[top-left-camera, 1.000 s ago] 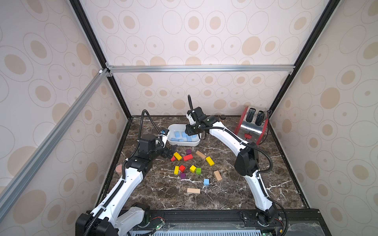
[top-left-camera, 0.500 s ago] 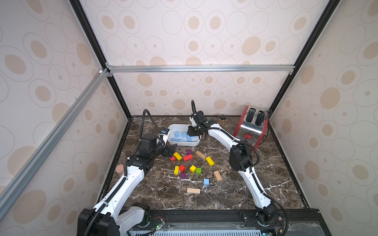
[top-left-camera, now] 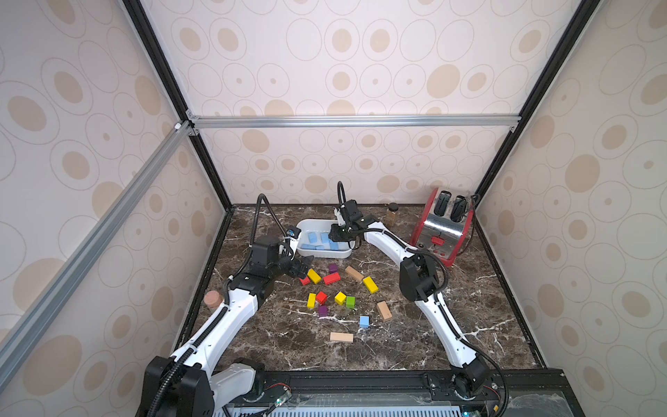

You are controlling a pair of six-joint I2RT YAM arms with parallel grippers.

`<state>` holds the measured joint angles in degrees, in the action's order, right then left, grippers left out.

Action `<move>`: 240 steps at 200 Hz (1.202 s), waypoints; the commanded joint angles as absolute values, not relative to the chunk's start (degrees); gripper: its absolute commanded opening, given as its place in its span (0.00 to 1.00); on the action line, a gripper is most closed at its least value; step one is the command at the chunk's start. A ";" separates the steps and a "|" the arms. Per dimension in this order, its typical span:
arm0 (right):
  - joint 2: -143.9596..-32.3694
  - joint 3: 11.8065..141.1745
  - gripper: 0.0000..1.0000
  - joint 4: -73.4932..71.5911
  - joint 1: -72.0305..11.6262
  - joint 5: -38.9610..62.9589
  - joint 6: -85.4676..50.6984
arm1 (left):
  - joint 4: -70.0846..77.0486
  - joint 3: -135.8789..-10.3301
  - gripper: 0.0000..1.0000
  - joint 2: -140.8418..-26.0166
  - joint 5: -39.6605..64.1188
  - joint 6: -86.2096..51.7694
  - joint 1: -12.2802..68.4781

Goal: Pick out the blue building blocks
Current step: Place the building block in the storage box.

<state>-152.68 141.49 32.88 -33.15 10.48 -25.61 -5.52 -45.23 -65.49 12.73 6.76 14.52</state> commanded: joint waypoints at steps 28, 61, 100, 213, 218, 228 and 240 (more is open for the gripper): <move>-155.60 143.36 0.22 32.68 -33.33 5.71 -28.51 | -3.77 -45.09 0.99 -66.22 13.22 7.12 14.15; -155.92 143.53 0.25 32.62 -33.32 3.61 -28.67 | -3.77 -44.94 0.99 -66.28 13.26 7.33 14.15; -156.01 143.70 0.38 32.70 -33.30 2.99 -27.96 | -3.73 -44.85 0.99 -66.32 13.36 7.38 14.08; -153.89 143.97 0.46 32.57 -33.31 7.07 -27.54 | -4.40 -45.83 0.99 -65.38 13.88 7.42 14.06; -153.67 143.93 0.47 32.53 -33.37 7.21 -27.46 | -4.48 -45.81 0.99 -65.22 13.83 7.54 14.13; -153.02 143.65 0.48 32.55 -33.31 7.70 -27.42 | -4.71 -46.00 0.99 -64.91 13.82 7.73 14.12; -152.21 143.44 0.50 32.63 -33.32 8.70 -27.21 | -5.08 -46.22 0.99 -64.86 13.88 7.91 14.14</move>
<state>-154.28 143.06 31.57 -33.21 7.42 -27.62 -4.99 -45.10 -66.17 13.17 6.83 14.50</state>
